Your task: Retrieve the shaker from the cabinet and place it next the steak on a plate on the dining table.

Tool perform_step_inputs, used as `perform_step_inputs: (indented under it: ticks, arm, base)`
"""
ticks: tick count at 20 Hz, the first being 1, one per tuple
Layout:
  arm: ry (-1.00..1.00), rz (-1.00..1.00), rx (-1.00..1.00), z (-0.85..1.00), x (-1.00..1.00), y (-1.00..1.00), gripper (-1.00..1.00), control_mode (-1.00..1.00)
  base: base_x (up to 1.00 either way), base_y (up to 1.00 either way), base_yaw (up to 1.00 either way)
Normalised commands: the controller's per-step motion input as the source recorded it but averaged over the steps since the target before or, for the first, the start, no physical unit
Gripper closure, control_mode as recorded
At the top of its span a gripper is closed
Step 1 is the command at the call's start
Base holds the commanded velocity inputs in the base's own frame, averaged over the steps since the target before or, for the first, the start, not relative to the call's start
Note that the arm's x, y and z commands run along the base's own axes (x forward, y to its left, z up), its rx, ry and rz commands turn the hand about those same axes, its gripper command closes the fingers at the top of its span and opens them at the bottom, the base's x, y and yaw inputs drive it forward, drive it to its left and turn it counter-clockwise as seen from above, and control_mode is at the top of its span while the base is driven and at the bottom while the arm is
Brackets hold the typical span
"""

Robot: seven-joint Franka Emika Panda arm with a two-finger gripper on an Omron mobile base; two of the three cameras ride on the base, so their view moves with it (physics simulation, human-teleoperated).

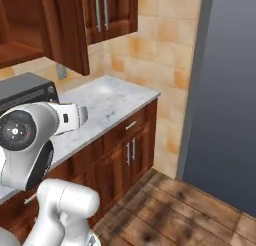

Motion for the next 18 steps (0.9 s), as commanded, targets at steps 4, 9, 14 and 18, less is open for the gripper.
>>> perform_step_inputs:
  ticks: [4, 9, 14, 18]
  arm:
    - [0.00, 0.00, 0.00, 0.00, 0.00, 0.00, 1.00, 1.00]
    - [0.00, 0.00, 0.00, 0.00, 0.00, 0.00, 1.00, 1.00]
    - [0.00, 0.00, 0.00, 0.00, 0.00, 0.00, 1.00, 1.00]
    - [0.00, 0.00, 0.00, 0.00, 0.00, 0.00, 1.00, 1.00]
  base:
    - [0.00, 0.00, -1.00]
    - [0.00, 0.00, -1.00]
    - [0.00, -0.01, -0.99]
    - [0.00, -0.66, -0.84]
